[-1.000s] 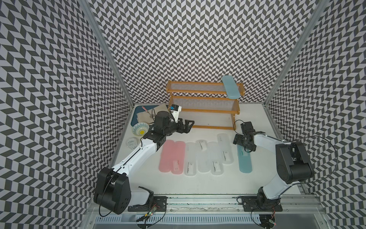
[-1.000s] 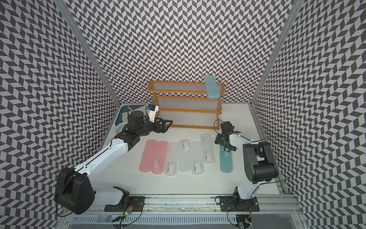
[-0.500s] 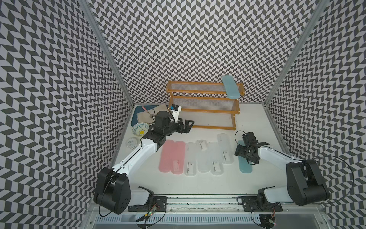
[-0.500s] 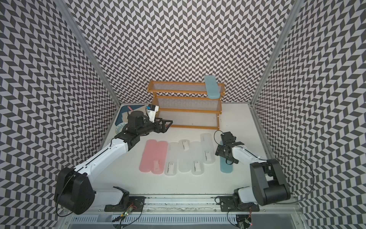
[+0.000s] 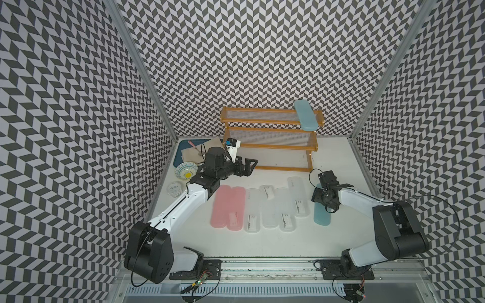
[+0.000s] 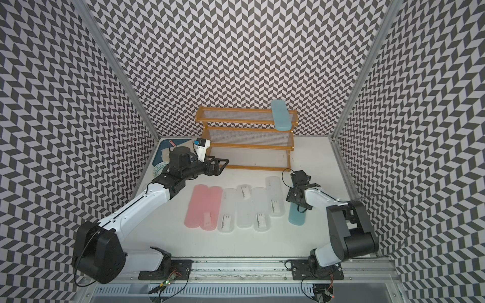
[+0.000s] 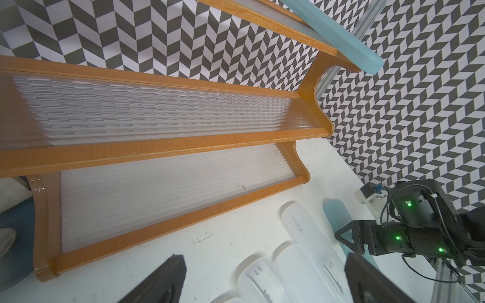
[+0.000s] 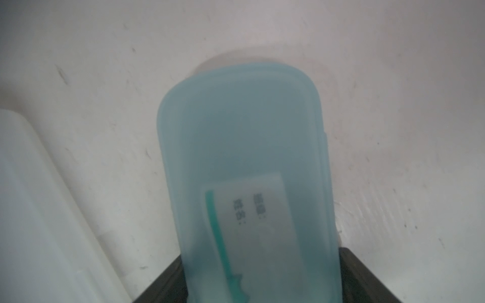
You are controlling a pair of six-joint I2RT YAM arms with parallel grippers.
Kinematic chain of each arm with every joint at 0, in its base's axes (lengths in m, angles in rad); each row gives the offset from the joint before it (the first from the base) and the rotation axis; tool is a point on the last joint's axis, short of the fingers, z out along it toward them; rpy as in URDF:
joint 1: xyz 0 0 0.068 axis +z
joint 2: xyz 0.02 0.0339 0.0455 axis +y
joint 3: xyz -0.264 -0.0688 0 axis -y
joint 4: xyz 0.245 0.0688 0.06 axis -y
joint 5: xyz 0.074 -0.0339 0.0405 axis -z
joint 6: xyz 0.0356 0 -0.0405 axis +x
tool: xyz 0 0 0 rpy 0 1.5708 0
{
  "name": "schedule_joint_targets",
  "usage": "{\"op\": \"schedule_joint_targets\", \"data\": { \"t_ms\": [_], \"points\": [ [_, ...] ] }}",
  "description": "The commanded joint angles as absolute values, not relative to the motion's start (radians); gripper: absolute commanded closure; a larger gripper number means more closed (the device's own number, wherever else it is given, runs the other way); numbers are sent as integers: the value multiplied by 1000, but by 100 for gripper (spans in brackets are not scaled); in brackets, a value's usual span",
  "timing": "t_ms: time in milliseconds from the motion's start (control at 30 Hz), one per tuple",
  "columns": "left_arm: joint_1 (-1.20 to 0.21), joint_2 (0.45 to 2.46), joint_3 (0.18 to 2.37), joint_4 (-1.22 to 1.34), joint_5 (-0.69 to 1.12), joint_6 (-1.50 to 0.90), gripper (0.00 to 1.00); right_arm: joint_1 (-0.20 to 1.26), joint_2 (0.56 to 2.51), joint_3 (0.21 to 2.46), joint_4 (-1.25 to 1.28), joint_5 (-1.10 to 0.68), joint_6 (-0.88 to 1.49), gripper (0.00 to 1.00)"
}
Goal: Place the pencil cases on the shelf according to color
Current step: Adjust the pencil case at the center of the board.
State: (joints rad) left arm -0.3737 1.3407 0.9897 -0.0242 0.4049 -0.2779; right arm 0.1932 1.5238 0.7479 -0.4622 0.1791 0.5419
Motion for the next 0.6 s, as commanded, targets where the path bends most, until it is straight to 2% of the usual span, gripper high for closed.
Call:
{"op": "schedule_joint_targets", "data": {
  "t_ms": [0, 67, 133, 267, 333, 567],
  "points": [
    [-378, 1334, 1006, -27, 405, -265, 0, 190, 1565, 786, -443, 180, 526, 36],
    [-379, 1335, 1007, -27, 404, -265, 0, 185, 1588, 821, -449, 196, 515, 35],
    [-378, 1335, 1007, -28, 406, -264, 0, 173, 1613, 852, -457, 214, 501, 29],
    [-378, 1336, 1008, -29, 406, -266, 0, 149, 1654, 899, -476, 242, 476, 8],
    [-378, 1338, 1008, -28, 413, -266, 1, 149, 1647, 909, -493, 255, 469, 1],
    [-380, 1346, 1010, -23, 429, -273, 0, 151, 1424, 852, -581, 224, 507, 0]
  ]
}}
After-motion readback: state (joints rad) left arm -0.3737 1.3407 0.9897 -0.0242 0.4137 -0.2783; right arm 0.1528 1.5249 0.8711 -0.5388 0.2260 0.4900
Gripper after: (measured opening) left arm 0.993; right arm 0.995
